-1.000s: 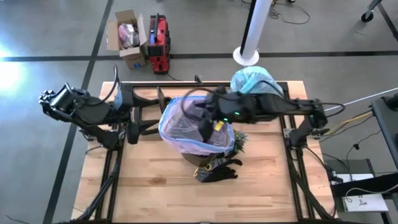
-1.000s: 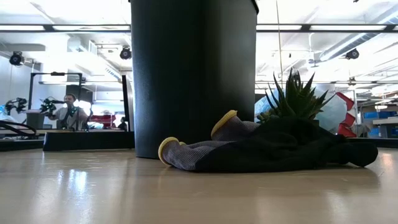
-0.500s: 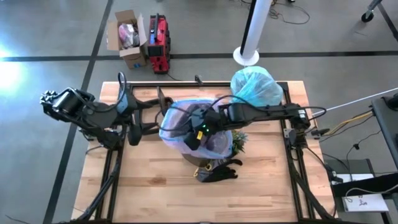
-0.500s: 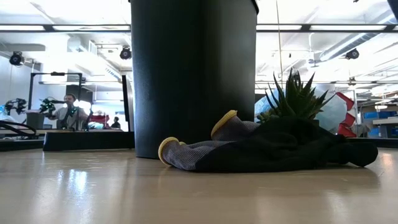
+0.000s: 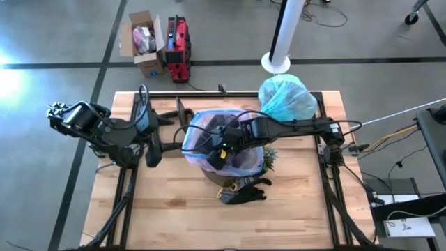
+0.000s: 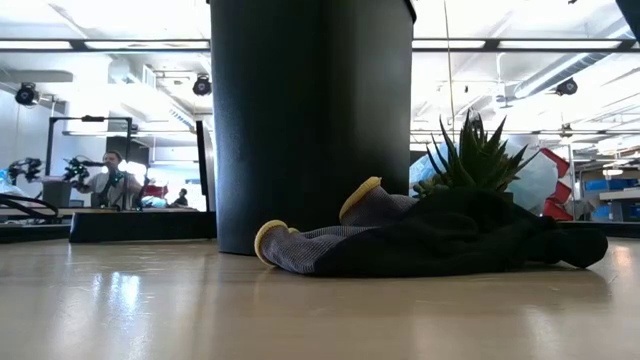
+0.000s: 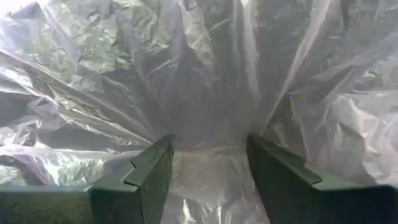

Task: Place trash/remove bag and relplace
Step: Insert the trash bag into the trash bin

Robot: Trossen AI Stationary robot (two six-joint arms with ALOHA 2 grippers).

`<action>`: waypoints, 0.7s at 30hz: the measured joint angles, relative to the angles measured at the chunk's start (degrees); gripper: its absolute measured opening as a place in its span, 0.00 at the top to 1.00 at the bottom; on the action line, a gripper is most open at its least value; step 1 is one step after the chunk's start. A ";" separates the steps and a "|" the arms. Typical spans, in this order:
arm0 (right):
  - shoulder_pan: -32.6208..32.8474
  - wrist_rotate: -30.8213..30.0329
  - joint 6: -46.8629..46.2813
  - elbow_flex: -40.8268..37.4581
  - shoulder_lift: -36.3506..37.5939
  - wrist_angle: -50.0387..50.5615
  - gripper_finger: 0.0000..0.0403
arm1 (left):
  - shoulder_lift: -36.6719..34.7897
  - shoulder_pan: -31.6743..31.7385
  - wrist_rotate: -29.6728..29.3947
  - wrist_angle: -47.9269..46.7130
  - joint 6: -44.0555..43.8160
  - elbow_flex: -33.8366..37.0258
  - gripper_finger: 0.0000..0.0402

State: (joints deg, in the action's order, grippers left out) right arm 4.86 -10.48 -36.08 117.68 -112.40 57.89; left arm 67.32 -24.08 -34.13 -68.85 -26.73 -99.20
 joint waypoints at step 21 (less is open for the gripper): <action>-0.03 4.27 0.12 6.19 1.76 7.94 0.52 | 2.39 -0.50 0.26 0.32 0.71 0.13 0.17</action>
State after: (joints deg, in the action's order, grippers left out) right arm 4.83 -6.21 -35.95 123.87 -110.64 65.82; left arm 69.71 -24.58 -33.87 -68.53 -26.02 -99.07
